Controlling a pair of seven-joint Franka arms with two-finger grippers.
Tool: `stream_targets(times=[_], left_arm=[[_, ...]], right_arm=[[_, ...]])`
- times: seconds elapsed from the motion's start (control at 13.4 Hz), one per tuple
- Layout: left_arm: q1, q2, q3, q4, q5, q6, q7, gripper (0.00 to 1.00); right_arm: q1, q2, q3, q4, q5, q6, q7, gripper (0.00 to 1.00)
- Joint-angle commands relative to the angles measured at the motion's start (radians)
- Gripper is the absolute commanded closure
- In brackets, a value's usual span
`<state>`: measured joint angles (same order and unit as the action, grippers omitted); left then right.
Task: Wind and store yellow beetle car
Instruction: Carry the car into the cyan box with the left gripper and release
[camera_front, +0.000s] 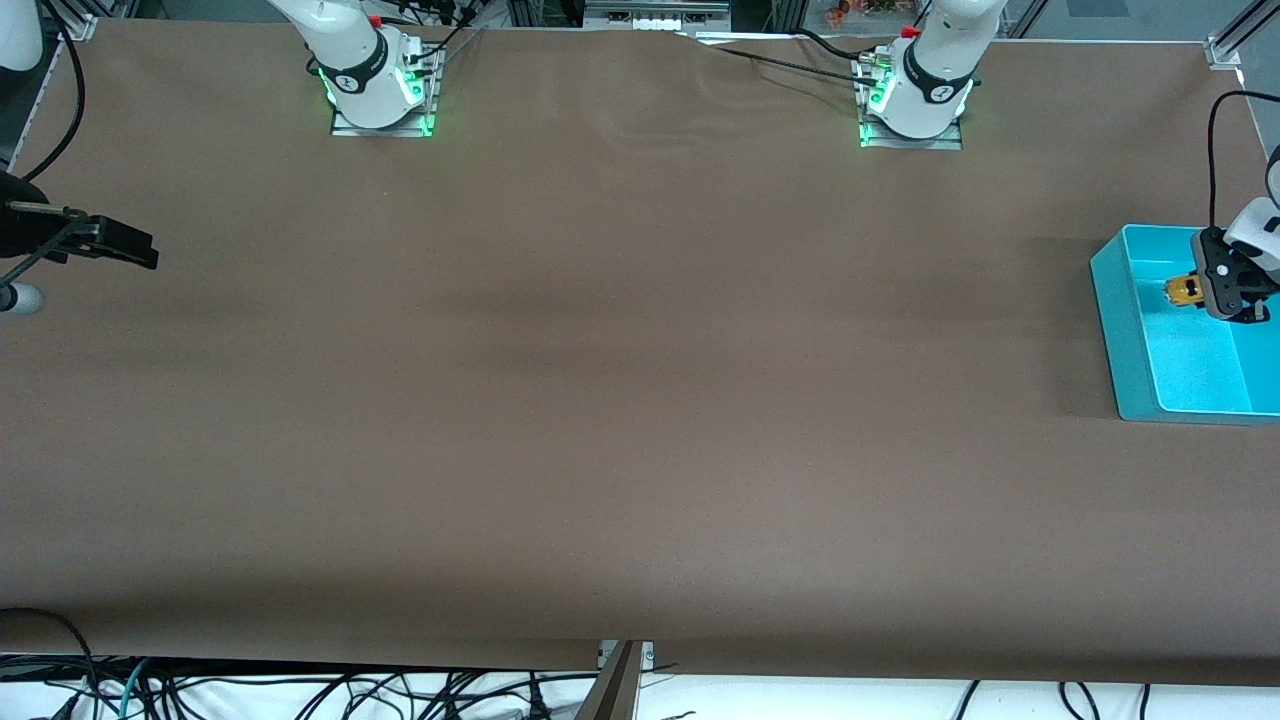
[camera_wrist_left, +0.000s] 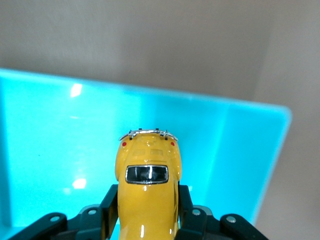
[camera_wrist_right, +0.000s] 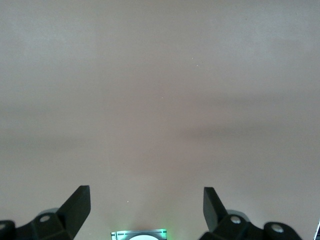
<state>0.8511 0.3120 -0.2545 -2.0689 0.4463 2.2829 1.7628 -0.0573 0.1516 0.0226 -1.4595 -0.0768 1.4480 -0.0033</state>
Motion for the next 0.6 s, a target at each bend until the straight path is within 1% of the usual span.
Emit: stream_targets(times=[0.0,0.15,0.22,0.37,0.45,0.52], left_arm=[[0.097,0.119,-0.014,0.033,0.043,0.133,0.102,0.99],[0.131,0.170,-0.014,0.035,0.043,0.188,0.138,0.98],[0.134,0.183,-0.014,0.035,0.043,0.196,0.145,0.96],[0.134,0.191,-0.014,0.035,0.043,0.198,0.149,0.82],[0.137,0.191,-0.014,0.035,0.043,0.198,0.152,0.07],[0.135,0.182,-0.015,0.035,0.043,0.191,0.152,0.00]], right_arm=[[-0.001,-0.006,-0.001,0.004,0.014,-0.008,-0.012,0.00],[-0.001,-0.006,-0.001,0.005,0.014,-0.008,-0.014,0.00],[0.001,-0.006,-0.001,0.005,0.014,-0.008,-0.012,0.00],[0.002,-0.006,0.000,0.005,0.014,-0.009,-0.012,0.00],[0.001,-0.006,0.000,0.005,0.014,-0.008,-0.012,0.00],[0.001,-0.006,0.000,0.005,0.014,-0.008,-0.012,0.00]])
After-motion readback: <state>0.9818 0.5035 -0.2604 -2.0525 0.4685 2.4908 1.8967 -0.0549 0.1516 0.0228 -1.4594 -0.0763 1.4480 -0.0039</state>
